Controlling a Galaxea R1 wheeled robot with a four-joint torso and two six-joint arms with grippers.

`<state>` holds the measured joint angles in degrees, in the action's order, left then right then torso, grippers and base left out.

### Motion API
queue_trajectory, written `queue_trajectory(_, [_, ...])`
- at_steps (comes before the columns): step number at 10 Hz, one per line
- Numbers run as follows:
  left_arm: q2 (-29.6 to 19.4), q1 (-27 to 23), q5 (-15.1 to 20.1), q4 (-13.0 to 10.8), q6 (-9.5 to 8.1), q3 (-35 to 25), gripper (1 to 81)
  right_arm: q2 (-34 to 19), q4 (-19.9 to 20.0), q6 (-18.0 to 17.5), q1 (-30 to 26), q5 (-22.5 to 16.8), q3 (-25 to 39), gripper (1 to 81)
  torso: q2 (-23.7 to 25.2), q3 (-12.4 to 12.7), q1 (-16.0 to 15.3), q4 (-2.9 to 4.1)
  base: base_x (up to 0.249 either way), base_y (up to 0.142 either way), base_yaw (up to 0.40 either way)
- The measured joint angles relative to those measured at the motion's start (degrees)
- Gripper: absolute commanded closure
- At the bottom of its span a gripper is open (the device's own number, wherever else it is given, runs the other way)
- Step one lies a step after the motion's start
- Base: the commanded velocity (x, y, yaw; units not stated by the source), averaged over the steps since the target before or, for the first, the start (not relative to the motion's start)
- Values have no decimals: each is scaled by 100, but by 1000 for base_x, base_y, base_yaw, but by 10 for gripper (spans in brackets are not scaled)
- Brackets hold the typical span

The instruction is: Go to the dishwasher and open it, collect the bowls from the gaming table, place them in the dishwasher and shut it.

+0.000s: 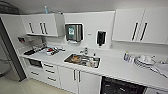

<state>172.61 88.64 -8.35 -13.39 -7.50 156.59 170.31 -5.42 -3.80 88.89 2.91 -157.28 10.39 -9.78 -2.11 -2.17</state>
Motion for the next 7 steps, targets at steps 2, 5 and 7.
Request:
queue_trajectory(2, [-88,0,-20,-34,0,-94,10,-11,-77,37,0,-2,22,10,0,0,0,0,0,0,380])
queue_trajectory(5, [-362,0,-63,-37,0,-651,10,-286,-80,39,0,2,618,10,0,0,0,0,0,0,380])
queue_trajectory(7, [-530,2,-101,-37,-2,-885,10,-607,-83,39,2,4,1236,10,0,0,0,0,0,0,380])
